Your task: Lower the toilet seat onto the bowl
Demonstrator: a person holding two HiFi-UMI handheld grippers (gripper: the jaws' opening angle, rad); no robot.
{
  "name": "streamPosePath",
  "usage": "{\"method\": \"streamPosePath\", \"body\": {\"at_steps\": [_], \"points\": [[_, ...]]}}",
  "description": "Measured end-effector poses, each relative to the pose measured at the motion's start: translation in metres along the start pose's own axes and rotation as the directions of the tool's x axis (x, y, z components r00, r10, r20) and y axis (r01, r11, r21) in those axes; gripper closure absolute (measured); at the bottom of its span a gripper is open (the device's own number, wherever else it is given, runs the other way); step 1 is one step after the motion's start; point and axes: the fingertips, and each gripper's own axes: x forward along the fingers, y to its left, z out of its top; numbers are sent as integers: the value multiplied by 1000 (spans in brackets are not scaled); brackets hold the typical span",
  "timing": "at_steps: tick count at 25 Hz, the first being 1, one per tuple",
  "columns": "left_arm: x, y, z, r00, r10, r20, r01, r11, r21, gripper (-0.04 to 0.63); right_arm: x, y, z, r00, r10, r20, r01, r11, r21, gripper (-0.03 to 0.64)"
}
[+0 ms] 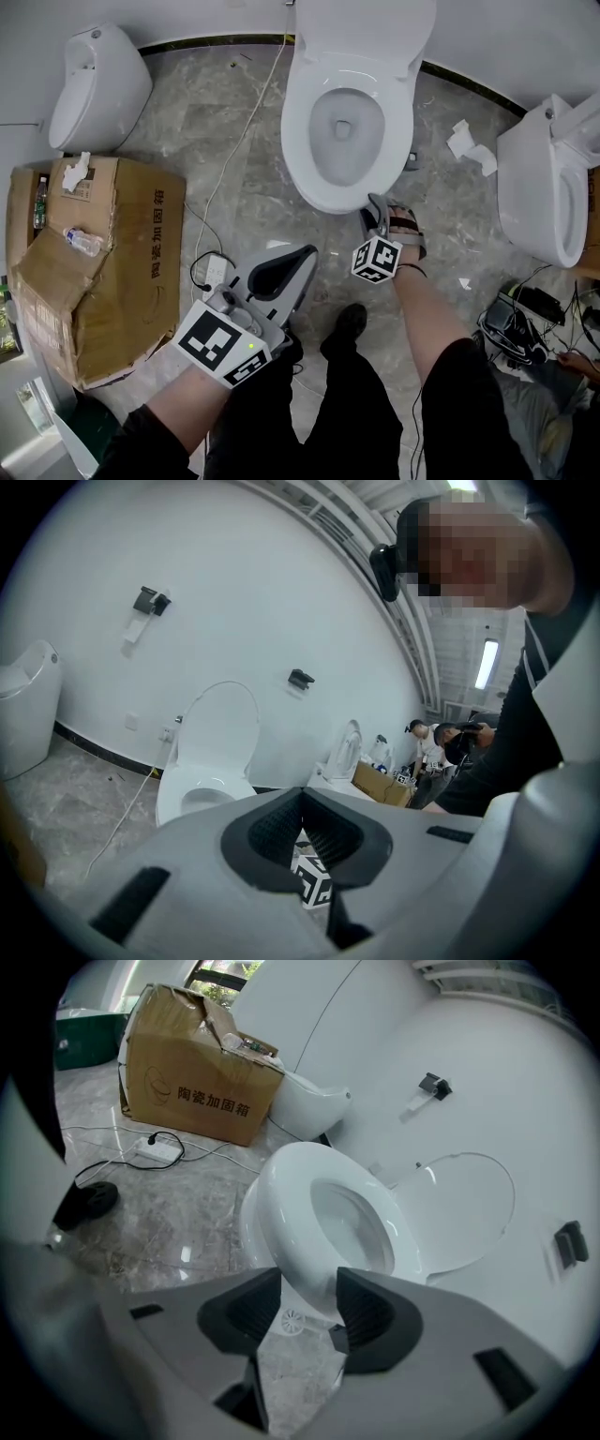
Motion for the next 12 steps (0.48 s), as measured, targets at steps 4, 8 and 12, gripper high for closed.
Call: {"method": "streamPosePath", "body": {"at_steps": [4,8,12], "points": [[5,6,1,1000,-1,6,1,1000,-3,580,9,11,-5,1000,29,-12,-29,999,-26,446],[8,10,0,1000,6,7,-6,1000,-3,581,17,21,-9,998,62,-28,-63,997,-35,446],[8,14,1,1000,13,1,-13,1000,-2,581,23,26,-12,995,87,-53,-88,996,-25,446]]}}
